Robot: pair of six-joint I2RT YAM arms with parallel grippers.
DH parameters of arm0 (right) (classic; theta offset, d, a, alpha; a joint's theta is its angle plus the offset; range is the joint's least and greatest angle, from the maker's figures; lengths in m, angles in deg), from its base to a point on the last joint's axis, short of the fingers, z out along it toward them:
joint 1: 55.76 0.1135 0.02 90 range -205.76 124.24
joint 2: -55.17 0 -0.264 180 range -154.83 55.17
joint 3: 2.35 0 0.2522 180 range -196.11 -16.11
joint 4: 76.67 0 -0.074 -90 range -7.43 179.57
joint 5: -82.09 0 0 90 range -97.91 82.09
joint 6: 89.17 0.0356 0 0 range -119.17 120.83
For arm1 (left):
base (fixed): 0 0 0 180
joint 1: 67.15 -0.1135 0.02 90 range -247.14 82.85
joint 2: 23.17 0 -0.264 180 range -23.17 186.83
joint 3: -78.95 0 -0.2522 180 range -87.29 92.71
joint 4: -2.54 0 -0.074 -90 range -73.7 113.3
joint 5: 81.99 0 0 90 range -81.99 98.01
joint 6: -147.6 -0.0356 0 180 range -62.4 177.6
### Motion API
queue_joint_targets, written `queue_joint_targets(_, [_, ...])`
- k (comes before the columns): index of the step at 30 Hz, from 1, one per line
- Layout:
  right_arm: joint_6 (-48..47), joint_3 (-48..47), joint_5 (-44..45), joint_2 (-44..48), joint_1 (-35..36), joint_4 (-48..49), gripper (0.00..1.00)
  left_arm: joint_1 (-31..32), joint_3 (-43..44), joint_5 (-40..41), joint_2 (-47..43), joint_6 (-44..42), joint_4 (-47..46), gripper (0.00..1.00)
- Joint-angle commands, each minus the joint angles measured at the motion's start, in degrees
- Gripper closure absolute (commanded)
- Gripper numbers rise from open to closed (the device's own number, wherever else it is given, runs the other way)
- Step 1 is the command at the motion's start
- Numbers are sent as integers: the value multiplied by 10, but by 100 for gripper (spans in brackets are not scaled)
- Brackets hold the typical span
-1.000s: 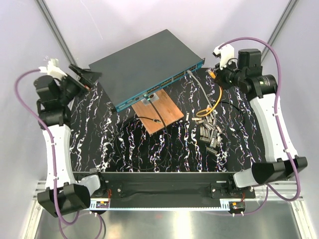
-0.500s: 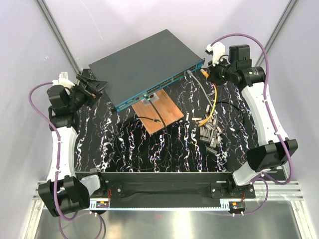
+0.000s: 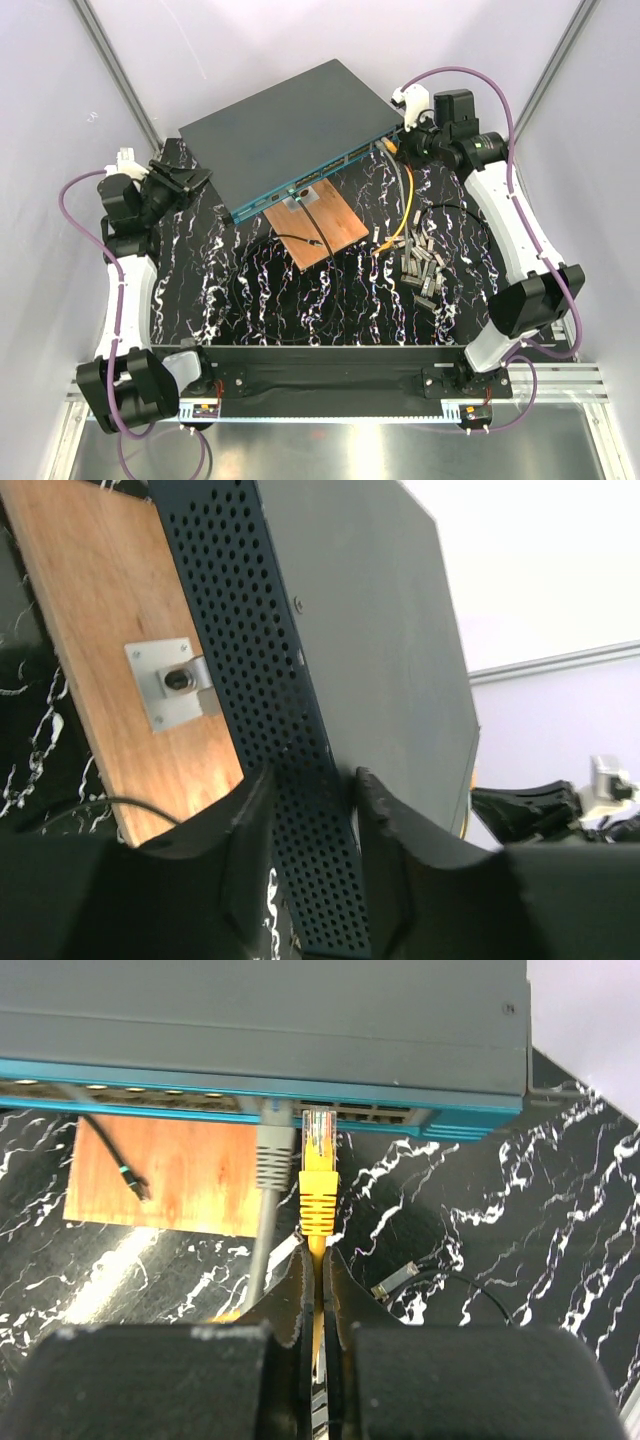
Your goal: Insert the plug into the switch port
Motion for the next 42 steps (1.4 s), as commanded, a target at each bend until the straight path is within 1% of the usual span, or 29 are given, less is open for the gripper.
queue_joint_targets(1, [19,-23,29,-5,3,31,100,27,-1,-31,10,30,-96,71])
queue_joint_targets(4, [22,-14,36,-1,4,31,100,30,-5,-29,10,36,-102,81])
queue_joint_targets(6, [22,-10,36,2,3,35,100,34,-5,-25,10,35,-103,85])
queue_joint_targets(8, [23,-7,29,4,3,38,100,35,-6,-25,10,36,-103,92])
queue_joint_targets(11, [29,-11,23,1,4,36,100,40,-6,-22,11,35,-100,100])
queue_joint_targets(32, [23,-29,10,-2,22,30,100,49,-2,-20,17,20,-83,100])
queue_joint_targets(42, [26,-35,17,-10,25,32,100,51,1,-20,18,15,-77,100])
